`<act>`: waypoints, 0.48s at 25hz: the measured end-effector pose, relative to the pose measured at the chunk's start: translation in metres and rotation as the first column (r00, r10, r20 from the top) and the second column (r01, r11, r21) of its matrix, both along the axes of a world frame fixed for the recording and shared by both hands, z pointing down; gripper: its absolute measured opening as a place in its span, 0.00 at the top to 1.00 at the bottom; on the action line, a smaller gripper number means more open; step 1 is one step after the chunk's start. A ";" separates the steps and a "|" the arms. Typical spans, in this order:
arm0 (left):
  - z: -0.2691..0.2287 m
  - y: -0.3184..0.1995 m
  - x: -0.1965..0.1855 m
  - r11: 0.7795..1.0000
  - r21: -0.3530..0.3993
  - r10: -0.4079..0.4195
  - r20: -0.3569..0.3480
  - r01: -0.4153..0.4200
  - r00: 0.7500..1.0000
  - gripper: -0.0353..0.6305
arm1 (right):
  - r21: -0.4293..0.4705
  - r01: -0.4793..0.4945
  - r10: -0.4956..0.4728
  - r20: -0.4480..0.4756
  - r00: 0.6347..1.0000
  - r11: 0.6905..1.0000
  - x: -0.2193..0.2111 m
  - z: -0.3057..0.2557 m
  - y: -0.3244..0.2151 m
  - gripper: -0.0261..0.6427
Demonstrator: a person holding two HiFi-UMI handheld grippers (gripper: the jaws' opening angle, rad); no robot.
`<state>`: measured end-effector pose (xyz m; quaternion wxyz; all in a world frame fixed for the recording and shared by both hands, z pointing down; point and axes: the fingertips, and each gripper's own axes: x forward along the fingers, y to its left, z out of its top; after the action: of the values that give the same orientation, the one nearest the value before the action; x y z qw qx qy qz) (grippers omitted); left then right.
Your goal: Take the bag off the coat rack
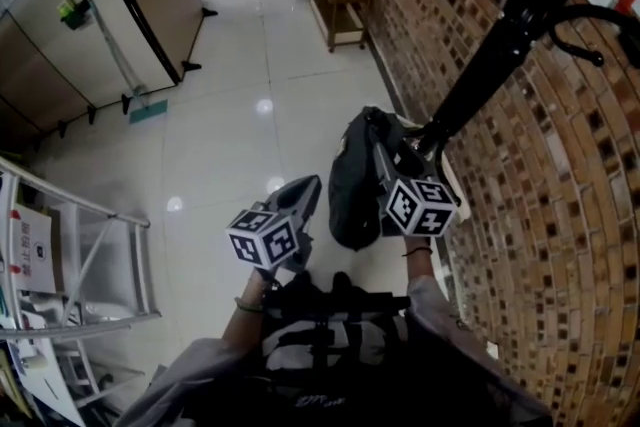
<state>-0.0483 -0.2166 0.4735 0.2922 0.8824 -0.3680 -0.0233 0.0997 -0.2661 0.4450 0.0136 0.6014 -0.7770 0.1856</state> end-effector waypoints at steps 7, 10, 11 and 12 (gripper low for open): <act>0.001 -0.017 -0.006 0.999 -0.009 0.047 -0.008 -0.047 0.999 0.94 | -0.001 0.006 -0.006 0.079 0.997 1.000 0.005 0.002 -0.012 0.69; 0.001 -0.023 -0.008 0.998 -0.008 0.056 -0.006 -0.056 0.998 0.94 | -0.016 0.067 -0.066 0.092 0.994 0.998 0.000 0.008 -0.019 0.69; 0.002 -0.025 -0.009 0.998 -0.008 0.057 -0.005 -0.057 0.998 0.94 | -0.019 0.090 -0.089 0.082 0.993 0.996 -0.002 0.010 -0.020 0.69; 0.002 -0.026 -0.011 0.998 -0.010 0.057 -0.004 -0.057 0.998 0.94 | -0.019 0.109 -0.108 0.063 0.992 0.994 -0.004 0.011 -0.020 0.71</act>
<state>-0.0590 -0.2426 0.4759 0.2979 0.8910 -0.3424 -0.0148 0.0958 -0.2862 0.4559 0.0063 0.5521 -0.8064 0.2121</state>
